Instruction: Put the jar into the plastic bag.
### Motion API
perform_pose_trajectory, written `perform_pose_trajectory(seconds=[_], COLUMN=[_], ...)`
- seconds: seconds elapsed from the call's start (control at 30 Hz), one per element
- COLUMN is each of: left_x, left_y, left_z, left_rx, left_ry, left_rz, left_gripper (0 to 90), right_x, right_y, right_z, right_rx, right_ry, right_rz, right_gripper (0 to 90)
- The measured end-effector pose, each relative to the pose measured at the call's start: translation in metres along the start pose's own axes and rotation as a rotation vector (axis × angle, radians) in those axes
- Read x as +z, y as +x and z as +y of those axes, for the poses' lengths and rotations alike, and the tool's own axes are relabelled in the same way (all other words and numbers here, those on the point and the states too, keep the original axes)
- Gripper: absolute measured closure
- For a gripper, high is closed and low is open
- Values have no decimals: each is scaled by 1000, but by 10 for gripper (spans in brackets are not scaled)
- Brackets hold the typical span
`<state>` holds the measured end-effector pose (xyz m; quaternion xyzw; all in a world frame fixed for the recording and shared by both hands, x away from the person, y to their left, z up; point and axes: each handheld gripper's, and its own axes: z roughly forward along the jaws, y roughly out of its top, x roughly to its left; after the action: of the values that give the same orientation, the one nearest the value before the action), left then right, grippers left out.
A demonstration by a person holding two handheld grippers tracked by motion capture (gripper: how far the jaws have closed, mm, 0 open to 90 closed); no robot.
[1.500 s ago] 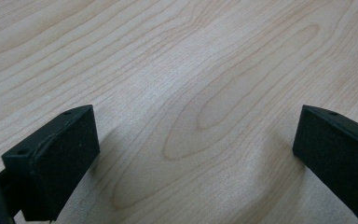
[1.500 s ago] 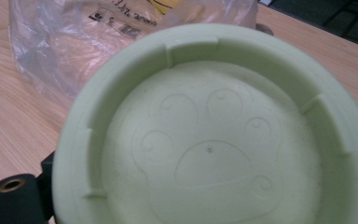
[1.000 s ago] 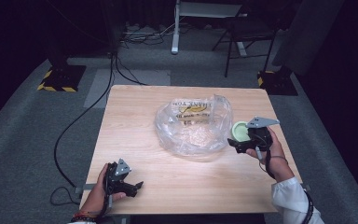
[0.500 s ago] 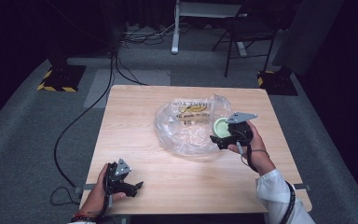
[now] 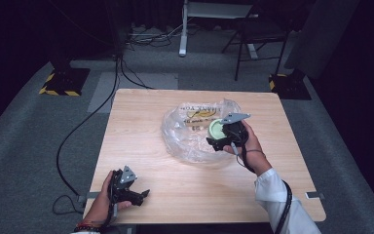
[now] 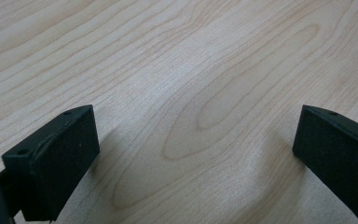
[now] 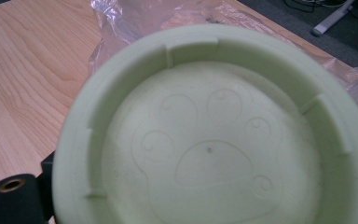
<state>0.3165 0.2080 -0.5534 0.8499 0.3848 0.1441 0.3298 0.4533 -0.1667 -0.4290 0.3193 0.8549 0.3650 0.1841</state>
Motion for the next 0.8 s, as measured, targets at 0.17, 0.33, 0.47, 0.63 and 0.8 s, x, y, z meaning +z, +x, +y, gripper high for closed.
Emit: perform_pose_trajectory(seconds=[0.17, 0.33, 0.47, 0.63, 0.8], left_x=[0, 0, 0, 0, 0], left_y=[0, 0, 0, 0, 0], left_z=[0, 0, 0, 0, 0], left_rx=[0, 0, 0, 2, 4], left_ry=[0, 0, 0, 0, 1], left_rz=[0, 0, 0, -1, -1], left_gripper=[1, 1, 1, 1, 1], right_x=[12, 24, 35, 49, 63], right_y=[1, 1, 3, 5, 5], right_z=[5, 11, 13, 13, 10], right_rx=[-10, -12, -21, -23, -12], right_ry=[8, 15, 30, 55, 81], right_rz=[-1, -1, -4, -8, -10], right_gripper=[110, 110, 110, 110, 110])
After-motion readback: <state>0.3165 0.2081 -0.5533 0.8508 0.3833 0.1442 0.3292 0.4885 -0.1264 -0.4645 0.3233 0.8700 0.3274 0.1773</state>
